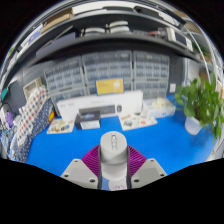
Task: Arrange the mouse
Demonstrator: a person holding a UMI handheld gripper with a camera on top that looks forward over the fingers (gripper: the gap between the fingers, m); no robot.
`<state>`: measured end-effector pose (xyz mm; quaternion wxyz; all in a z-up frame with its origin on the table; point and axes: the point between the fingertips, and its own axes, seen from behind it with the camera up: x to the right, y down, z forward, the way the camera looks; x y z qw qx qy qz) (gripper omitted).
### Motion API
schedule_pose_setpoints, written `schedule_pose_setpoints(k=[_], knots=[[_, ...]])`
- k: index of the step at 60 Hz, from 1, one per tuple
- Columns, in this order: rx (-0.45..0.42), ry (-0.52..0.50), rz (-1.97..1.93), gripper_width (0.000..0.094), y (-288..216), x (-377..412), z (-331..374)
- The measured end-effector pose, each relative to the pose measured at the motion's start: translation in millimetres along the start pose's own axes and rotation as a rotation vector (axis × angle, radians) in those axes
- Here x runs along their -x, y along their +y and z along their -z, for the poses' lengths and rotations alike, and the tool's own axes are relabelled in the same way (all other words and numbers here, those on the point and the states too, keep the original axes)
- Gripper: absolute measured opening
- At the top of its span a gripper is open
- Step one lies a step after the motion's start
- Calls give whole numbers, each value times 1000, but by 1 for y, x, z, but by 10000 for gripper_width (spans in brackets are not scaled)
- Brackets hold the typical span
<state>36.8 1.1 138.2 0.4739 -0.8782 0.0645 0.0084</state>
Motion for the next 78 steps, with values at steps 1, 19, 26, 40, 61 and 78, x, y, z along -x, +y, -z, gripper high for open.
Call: schedule_pose_setpoints(k=[1, 19, 26, 40, 61, 78], knots=[[18, 2, 0, 341, 12, -1, -4], [227, 81, 58, 358, 132, -17, -49], [199, 97, 95, 382, 140, -18, -53], [234, 67, 44, 599, 137, -15, -49], [35, -41, 47, 868, 5, -8, 20], [-10, -48, 68, 864, -47, -34, 79]])
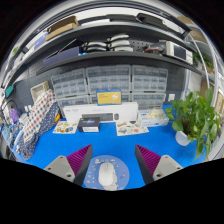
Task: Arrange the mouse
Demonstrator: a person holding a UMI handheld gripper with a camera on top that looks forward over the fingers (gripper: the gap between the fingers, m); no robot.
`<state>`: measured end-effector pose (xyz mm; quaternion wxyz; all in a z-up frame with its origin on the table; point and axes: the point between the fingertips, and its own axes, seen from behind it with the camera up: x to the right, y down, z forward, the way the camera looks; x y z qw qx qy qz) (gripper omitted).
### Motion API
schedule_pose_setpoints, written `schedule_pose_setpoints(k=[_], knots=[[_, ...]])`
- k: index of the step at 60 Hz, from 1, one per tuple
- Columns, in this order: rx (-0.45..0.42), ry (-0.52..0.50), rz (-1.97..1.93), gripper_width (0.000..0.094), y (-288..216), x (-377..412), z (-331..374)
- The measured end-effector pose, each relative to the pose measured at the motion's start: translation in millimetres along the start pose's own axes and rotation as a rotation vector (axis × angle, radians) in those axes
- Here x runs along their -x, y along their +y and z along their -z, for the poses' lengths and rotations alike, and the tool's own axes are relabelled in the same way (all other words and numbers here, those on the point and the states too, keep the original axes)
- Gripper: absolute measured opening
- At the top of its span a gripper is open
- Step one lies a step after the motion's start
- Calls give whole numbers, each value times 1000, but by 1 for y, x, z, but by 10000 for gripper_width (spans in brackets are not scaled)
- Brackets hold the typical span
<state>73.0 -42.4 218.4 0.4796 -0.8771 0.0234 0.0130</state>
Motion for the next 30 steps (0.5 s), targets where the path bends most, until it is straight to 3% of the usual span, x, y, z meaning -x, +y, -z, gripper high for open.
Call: schedule_pose_setpoints(k=[30], knots=[[-14, -39, 16, 864, 5, 1, 35]])
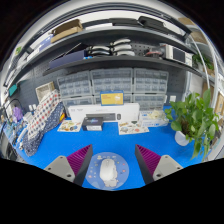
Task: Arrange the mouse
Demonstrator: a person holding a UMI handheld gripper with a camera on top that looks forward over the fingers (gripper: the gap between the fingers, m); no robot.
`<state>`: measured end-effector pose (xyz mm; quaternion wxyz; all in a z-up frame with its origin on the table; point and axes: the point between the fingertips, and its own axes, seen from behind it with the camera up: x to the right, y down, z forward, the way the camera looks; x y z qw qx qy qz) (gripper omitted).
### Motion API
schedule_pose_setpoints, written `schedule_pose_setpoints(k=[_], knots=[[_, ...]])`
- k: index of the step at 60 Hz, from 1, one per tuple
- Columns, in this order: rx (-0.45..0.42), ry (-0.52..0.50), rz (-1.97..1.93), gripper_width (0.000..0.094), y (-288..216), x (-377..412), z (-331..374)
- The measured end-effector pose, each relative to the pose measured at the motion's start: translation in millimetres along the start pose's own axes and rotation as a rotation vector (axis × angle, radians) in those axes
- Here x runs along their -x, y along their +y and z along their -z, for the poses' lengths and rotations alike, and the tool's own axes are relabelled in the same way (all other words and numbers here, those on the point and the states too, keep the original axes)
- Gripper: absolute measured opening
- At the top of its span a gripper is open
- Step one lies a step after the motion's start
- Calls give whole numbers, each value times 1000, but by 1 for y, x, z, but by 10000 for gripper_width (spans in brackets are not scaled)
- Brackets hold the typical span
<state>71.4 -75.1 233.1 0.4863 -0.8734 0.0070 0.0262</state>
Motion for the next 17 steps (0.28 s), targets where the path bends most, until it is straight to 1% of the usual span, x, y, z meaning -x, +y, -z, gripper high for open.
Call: schedule_pose_setpoints(k=[17], knots=[[-2, -11, 16, 862, 5, 14, 1]])
